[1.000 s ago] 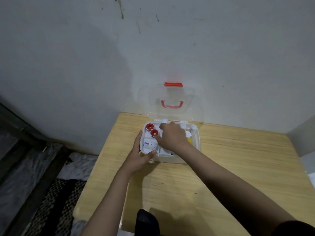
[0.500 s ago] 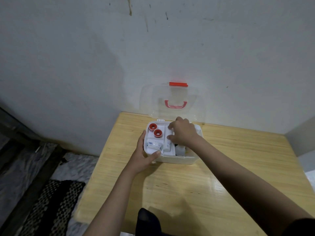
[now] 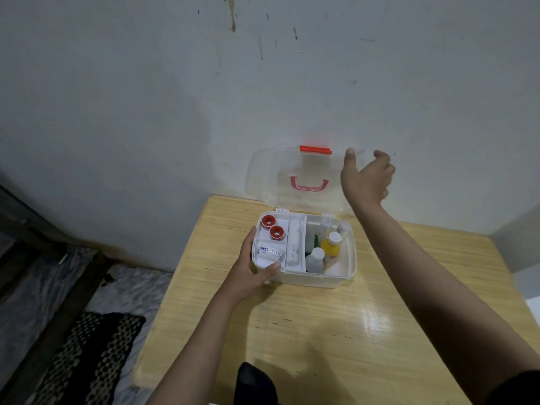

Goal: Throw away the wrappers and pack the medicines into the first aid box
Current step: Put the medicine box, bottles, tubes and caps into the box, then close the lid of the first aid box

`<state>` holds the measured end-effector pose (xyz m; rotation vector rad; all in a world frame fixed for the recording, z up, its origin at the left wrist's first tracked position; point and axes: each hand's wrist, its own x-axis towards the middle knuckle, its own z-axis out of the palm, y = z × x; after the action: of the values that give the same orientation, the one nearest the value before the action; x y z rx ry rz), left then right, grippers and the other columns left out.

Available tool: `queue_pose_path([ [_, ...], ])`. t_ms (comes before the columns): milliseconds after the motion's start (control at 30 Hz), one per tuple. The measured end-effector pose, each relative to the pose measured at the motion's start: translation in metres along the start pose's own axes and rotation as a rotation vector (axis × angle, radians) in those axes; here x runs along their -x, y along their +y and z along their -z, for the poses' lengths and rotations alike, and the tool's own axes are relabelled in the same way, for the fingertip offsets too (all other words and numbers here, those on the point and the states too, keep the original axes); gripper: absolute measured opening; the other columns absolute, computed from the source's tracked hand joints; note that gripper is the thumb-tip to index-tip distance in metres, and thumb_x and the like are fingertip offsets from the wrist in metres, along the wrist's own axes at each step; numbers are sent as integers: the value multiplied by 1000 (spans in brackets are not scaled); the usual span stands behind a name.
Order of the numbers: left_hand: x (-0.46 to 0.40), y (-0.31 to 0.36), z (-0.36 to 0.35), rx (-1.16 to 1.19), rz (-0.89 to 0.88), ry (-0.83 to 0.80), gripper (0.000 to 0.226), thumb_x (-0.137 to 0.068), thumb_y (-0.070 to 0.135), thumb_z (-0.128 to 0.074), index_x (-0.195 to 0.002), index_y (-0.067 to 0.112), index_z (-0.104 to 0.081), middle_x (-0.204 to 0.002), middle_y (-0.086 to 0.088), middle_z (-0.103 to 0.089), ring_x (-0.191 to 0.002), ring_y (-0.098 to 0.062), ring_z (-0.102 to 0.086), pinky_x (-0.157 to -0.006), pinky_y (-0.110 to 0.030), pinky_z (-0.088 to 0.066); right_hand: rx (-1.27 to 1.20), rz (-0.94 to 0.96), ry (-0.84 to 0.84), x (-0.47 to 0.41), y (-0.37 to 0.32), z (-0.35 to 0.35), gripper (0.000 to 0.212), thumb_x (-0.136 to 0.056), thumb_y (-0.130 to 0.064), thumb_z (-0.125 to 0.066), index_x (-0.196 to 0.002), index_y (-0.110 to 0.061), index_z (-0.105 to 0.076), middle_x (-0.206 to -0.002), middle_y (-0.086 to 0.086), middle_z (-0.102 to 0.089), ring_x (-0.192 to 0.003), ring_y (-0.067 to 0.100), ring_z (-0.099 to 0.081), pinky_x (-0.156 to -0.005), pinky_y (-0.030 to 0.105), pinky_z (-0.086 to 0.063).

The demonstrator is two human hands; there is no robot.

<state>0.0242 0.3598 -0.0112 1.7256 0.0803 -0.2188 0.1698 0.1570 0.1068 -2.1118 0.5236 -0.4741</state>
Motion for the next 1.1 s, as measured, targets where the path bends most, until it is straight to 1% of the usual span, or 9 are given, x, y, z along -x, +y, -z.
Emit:
queue_pose_path([
  [100,-1,-1,0,-1,-3,-3,96,-73,41,-75,-147,42,-13,-133,39,-35,-124,13,-39,-92,-11,-41,-134,-66,-173,6,7,3,63,-93,-53,-38,-140,-12,-29,-145,15,-36,-129,30,-43,-106,43,-36],
  [200,-2,-3,1,0,1,-4,97,-73,42,-76,-147,41,-13,-136,37,-35,-126,11,-39,-95,-16,-41,-194,40,-162,33,17,16,56,-95,-50,-38,-138,-14,-33,-143,14,-34,-128,23,-43,-98,32,-36],
  [367,-5,-8,4,18,7,-3,98,-71,37,-80,-145,44,-17,-141,21,-42,-122,7,-47,-94,-16,-44,-235,128,-146,81,47,37,52,-91,-40,-54,-133,-14,-38,-134,6,-36,-121,15,-43,-99,29,-38],
  [433,-5,-9,5,13,14,9,98,-69,37,-82,-143,47,-19,-140,16,-44,-121,4,-48,-95,-21,-45,-240,155,-176,99,63,43,53,-89,-41,-57,-131,-15,-38,-131,2,-35,-115,5,-41,-93,14,-33],
  [533,-5,-7,7,-14,3,-1,99,-57,59,-77,-140,48,-23,-134,21,-45,-121,2,-47,-88,-15,-46,-211,152,-226,120,87,46,57,-85,-53,-48,-127,-14,-41,-127,1,-36,-105,-17,-37,-87,1,-29],
  [667,-8,1,9,58,43,59,84,-66,86,-41,-137,41,-32,-137,13,-46,-126,-12,-46,-95,-26,-42,-143,152,-270,133,104,47,59,-85,-58,-44,-125,-15,-45,-127,1,-38,-109,-1,-39,-92,12,-33],
  [767,-6,6,3,109,95,112,61,-80,63,-47,-134,38,-35,-132,7,-50,-123,-14,-49,-96,-31,-42,-127,143,-302,134,106,45,52,-86,-44,-60,-126,-15,-42,-127,-2,-30,-111,7,-40,-82,3,-29],
  [933,-3,5,1,100,79,132,57,-92,46,-50,-143,38,-26,-129,2,-53,-125,-15,-47,-105,-39,-39,-133,144,-328,137,108,39,63,-78,-40,-72,-127,-20,-38,-127,-3,-22,-117,13,-36,-94,22,-33],
  [1100,-3,10,-1,96,62,138,49,-94,39,-49,-140,37,-33,-111,25,-52,-106,3,-52,-101,-35,-44,-136,232,-499,137,124,43,92,-60,-58,-73,-137,-33,-29,-142,-6,-5,-133,12,-14,-106,27,-30],
])
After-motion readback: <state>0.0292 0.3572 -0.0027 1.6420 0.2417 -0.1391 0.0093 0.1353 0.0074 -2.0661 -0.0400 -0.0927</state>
